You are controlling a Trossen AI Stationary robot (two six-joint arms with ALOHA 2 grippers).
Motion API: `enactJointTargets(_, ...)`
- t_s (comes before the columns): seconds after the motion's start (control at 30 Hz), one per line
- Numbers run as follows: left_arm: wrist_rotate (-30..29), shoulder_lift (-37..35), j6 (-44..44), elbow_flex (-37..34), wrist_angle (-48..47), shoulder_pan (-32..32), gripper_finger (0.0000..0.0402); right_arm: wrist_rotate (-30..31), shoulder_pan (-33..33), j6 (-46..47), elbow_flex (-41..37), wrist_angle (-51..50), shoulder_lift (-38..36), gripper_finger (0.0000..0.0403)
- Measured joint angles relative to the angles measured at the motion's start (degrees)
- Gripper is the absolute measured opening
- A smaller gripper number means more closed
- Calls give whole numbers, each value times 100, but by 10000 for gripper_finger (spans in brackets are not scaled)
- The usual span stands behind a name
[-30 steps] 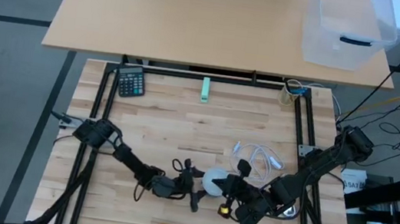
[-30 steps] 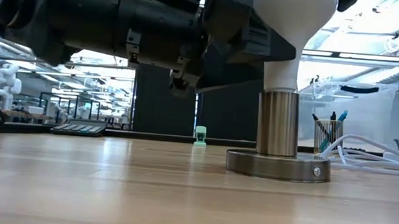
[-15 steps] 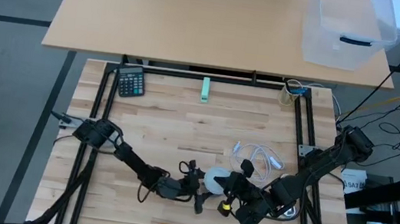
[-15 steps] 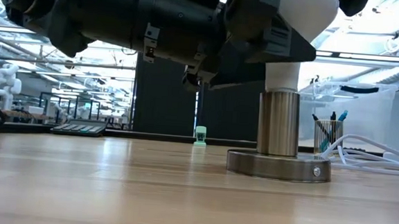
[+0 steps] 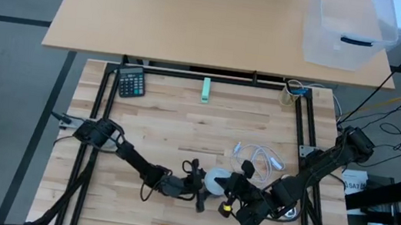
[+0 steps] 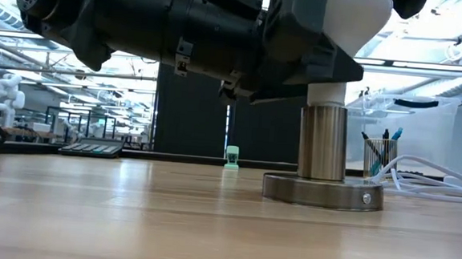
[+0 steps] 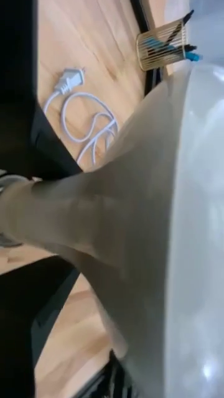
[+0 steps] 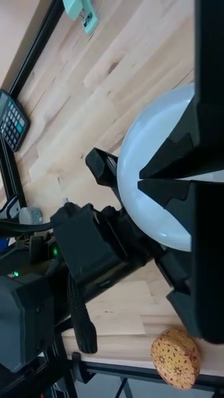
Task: Screw lightbulb
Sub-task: Insert the white lightbulb into the silver lamp
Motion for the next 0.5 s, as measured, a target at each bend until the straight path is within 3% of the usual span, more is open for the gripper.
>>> enactJointTargets(0.13, 67, 0, 281, -2, -14, 6, 149, 1, 4, 45, -1, 2, 0, 0)
enactJointTargets(0.5, 905, -26, 514, -48, -103, 227, 147, 132, 107, 426, -10, -63, -2, 0)
